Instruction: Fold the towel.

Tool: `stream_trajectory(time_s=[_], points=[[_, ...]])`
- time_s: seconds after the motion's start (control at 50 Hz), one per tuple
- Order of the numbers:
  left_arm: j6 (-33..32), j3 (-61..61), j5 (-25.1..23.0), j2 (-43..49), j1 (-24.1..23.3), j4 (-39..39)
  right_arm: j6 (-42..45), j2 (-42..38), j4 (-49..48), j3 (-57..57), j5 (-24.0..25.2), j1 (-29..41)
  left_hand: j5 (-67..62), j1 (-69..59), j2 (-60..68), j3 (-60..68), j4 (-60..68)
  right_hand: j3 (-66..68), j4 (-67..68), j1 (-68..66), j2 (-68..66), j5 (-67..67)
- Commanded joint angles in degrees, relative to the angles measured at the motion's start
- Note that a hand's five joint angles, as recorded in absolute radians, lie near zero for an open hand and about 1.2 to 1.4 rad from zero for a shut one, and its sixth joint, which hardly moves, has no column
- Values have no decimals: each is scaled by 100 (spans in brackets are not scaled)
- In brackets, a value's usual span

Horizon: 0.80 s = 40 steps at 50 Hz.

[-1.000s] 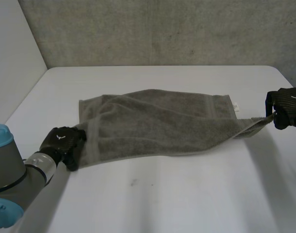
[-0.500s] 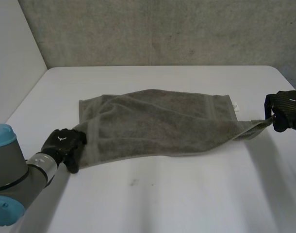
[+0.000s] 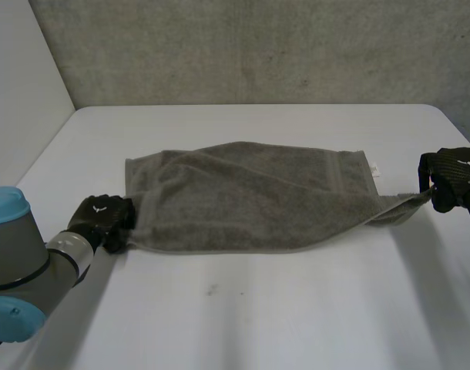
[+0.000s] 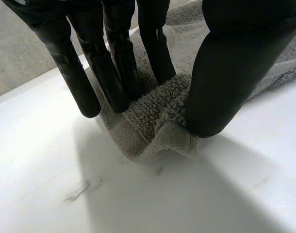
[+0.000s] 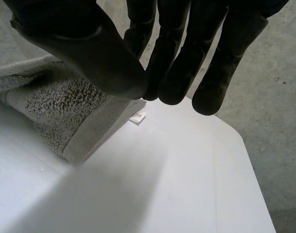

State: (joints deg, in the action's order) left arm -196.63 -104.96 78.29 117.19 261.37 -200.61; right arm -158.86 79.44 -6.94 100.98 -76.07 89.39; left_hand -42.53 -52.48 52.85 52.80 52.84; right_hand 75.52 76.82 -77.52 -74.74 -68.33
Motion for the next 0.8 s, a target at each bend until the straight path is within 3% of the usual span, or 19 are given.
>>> stream_trajectory(time_s=[0.02,0.1,0.32,0.52,0.62,0.72,0.8], points=[[73,-7,-7,-12,-7,13,4,-7,0,0,5,0,-1404,-1409,1372,1377,1372,448,318,-248,-526,-167],[81,-34,2,-65,-42,75,39,1,0,0,5,0,-2743,-2748,2711,2716,2712,448,318,-248,-526,-167],[99,-604,-16,-1004,-51,84,321,125,114,-61,-13,9,-2747,-2752,2715,2720,2716,448,318,-248,-526,-167],[90,-1026,2,-1216,-68,93,321,248,158,-17,-22,-9,-2747,-2752,2715,2720,2716,448,318,-248,-526,-167],[73,-1176,11,-1735,-33,233,460,668,867,-105,22,-44,-2747,-2752,2715,2720,2716,448,318,-248,-526,-167],[90,-1264,2,-2605,11,848,794,1370,1799,-306,171,-97,-2747,-2752,2715,2720,2716,448,318,-248,-526,-167],[81,-1203,-16,-3516,19,1873,1041,1803,2320,-536,251,-202,-2747,-2752,2715,2720,2716,448,318,-248,-526,-167]])
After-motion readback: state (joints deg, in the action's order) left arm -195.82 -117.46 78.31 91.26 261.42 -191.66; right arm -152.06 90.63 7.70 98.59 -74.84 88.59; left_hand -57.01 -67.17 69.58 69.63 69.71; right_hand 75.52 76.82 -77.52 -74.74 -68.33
